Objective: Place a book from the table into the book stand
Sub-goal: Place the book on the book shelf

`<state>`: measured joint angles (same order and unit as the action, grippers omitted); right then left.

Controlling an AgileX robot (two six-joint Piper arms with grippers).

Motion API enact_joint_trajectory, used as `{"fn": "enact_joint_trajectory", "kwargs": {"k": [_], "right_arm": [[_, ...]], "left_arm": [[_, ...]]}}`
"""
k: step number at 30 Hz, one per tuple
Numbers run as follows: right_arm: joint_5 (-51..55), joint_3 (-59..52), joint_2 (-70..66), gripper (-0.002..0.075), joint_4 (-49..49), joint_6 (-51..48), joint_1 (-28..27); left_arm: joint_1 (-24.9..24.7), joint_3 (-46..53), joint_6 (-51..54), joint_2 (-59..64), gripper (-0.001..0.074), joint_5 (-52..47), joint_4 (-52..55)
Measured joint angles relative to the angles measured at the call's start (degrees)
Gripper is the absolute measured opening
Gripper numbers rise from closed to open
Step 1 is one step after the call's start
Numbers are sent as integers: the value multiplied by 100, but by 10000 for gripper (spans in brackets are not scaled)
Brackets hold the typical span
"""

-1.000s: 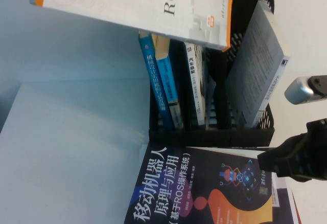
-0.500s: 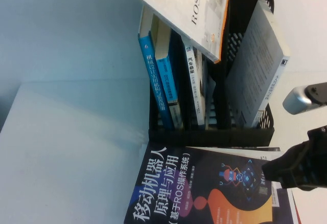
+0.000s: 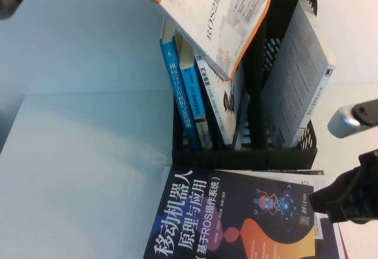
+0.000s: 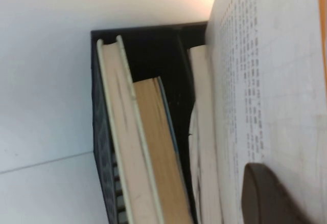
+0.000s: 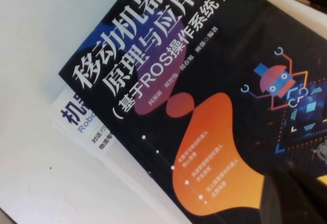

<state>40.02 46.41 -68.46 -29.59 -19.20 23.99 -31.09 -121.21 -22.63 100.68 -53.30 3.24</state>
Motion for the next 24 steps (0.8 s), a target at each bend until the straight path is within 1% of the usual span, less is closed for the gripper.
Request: {"fn": "enact_joint_trajectory", "kwargs": {"k": [6, 15, 19, 24], "right_arm": [[-133, 0, 0, -4, 8, 13, 0], [-158, 0, 0, -4, 8, 34, 0], [-158, 0, 0, -4, 12, 34, 0], [-158, 0, 0, -4, 12, 34, 0]], "left_arm": [[-552, -43, -343, -69, 99, -140, 793], [-1256, -43, -684, -199, 99, -181, 1529], [-1403, -68, -909, -268, 99, -199, 1816], [-1412, -97, -1164, -316, 99, -397, 1906]]}}
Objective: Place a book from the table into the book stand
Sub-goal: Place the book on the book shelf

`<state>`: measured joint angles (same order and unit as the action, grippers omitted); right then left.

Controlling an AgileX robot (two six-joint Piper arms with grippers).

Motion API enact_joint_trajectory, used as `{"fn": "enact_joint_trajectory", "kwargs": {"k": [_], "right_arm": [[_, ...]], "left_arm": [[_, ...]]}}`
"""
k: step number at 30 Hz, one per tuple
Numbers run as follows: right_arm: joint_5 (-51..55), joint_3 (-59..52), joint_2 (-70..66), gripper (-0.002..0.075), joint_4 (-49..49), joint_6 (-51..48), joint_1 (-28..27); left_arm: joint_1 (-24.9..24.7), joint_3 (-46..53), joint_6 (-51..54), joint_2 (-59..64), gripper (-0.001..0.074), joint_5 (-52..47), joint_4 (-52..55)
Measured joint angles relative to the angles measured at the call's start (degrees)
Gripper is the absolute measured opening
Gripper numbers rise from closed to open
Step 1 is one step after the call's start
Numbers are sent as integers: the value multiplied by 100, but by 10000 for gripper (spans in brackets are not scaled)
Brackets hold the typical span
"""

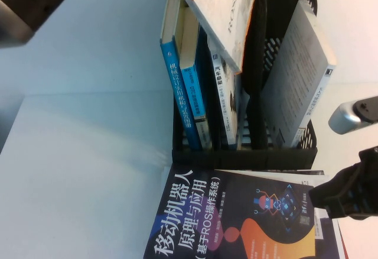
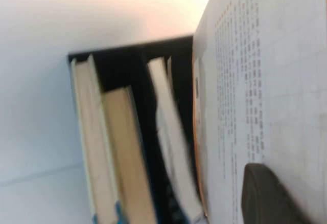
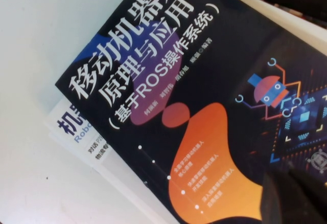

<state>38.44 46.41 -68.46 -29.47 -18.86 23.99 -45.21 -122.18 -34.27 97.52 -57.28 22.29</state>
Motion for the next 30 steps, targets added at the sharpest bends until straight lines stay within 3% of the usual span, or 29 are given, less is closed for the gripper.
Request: {"fn": "enact_joint_trajectory", "kwargs": {"k": [21, 30], "right_arm": [[254, 0, 0, -4, 152, 13, 0], [263, 0, 0, -4, 152, 13, 0]], "left_arm": [[14, 0, -77, 958, 99, -403, 9], [660, 0, 9, 1208, 99, -385, -1029]]}}
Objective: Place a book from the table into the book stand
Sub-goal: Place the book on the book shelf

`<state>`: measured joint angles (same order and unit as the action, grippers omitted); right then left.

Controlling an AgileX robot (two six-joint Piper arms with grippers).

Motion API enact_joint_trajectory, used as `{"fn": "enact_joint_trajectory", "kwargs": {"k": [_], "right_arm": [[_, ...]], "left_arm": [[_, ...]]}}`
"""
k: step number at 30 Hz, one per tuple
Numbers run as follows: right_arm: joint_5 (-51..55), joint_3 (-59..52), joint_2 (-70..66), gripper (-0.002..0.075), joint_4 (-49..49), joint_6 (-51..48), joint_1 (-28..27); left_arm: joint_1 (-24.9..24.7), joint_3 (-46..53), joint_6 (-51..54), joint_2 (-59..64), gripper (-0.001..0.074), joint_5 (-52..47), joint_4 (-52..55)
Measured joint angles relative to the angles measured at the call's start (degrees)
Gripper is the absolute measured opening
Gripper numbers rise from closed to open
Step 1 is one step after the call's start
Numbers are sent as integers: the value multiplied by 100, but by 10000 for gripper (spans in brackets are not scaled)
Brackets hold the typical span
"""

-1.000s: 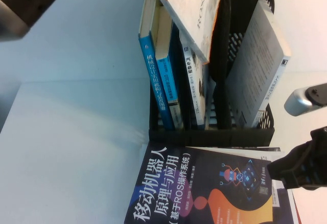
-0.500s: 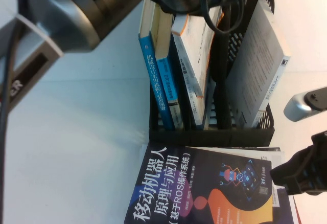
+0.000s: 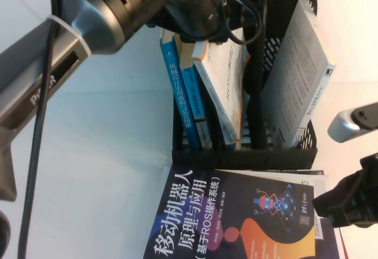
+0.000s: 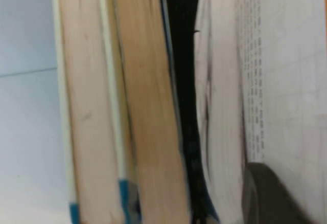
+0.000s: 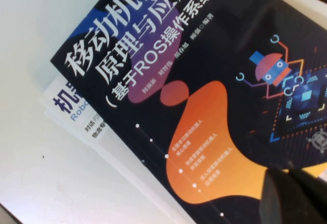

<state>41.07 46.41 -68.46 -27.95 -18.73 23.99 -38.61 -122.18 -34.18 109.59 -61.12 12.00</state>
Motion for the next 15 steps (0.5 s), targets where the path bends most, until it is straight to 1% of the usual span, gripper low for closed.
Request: {"fn": "enact_joint_trajectory", "kwargs": {"k": [4, 10, 12, 15], "right_arm": [[0, 0, 0, -4, 0, 0, 0], [0, 0, 0, -4, 0, 0, 0], [0, 0, 0, -4, 0, 0, 0], [0, 0, 0, -4, 0, 0, 0]], "left_arm": [[266, 0, 139, 101, 99, 146, -432], [416, -13, 387, 175, 102, 314, -659], [416, -36, 514, 189, 134, 374, -657], [430, -58, 594, 218, 274, 647, -538]]}}
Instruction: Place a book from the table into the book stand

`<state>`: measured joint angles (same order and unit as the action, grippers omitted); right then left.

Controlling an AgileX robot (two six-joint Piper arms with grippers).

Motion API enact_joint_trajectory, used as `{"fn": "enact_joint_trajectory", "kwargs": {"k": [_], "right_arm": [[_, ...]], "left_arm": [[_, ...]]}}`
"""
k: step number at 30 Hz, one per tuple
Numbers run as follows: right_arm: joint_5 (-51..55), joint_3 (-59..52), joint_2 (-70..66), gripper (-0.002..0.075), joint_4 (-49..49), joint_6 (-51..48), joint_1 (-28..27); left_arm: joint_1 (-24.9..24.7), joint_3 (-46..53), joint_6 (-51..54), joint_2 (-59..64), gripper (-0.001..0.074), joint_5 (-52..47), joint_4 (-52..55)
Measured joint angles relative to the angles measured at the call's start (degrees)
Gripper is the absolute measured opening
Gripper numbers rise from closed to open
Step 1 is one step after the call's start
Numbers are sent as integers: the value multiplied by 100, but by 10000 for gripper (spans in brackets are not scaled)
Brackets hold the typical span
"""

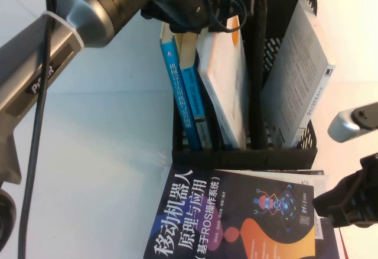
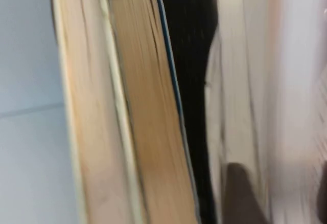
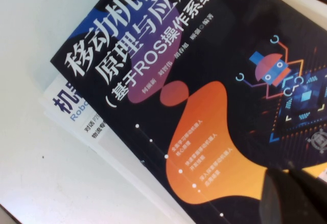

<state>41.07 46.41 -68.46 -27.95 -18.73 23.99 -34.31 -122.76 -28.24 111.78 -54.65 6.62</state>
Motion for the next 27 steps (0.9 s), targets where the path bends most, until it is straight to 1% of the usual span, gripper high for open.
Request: {"fn": "enact_joint_trajectory", "kwargs": {"k": [2, 3, 4, 6, 7, 9, 11, 12, 14, 17, 21, 24, 27], "right_arm": [[0, 0, 0, -4, 0, 0, 0], [0, 0, 0, -4, 0, -10, 0], [0, 0, 0, -4, 0, -36, 0], [0, 0, 0, -4, 47, -64, 0], [0, 0, 0, -4, 90, -77, 0], [-13, 0, 11, -4, 173, -85, 0], [-82, 0, 62, -4, 281, -85, 0], [-137, 0, 118, -4, 352, -85, 0], [-291, 0, 279, -4, 518, -57, 0], [-582, 0, 654, -4, 986, 96, 0], [-826, 0, 1333, -4, 1930, 790, 0], [-824, -23, 1958, -4, 2739, 1371, 0], [-810, -214, 2615, -4, 3557, 1955, 0]], "left_arm": [[23, 0, 0, 0, 388, 55, 123], [34, 0, 0, 0, 428, 65, 202], [34, 0, 0, 0, 452, 65, 279], [43, 0, 0, 0, 449, -26, 426], [43, 0, 27, -13, 423, -113, 512], [43, 0, 181, -69, 328, -292, 667], [43, 0, 464, -198, 169, -514, 733], [43, 0, 580, -266, 113, -593, 745], [43, 0, 746, -456, 51, -755, 756], [43, 0, 853, -799, 15, -942, 742], [43, 172, 1092, -1302, 4, -885, 450], [43, 880, 1221, -1888, 1, -616, 231], [43, 2008, 1296, -2558, 0, -117, 38]]}}
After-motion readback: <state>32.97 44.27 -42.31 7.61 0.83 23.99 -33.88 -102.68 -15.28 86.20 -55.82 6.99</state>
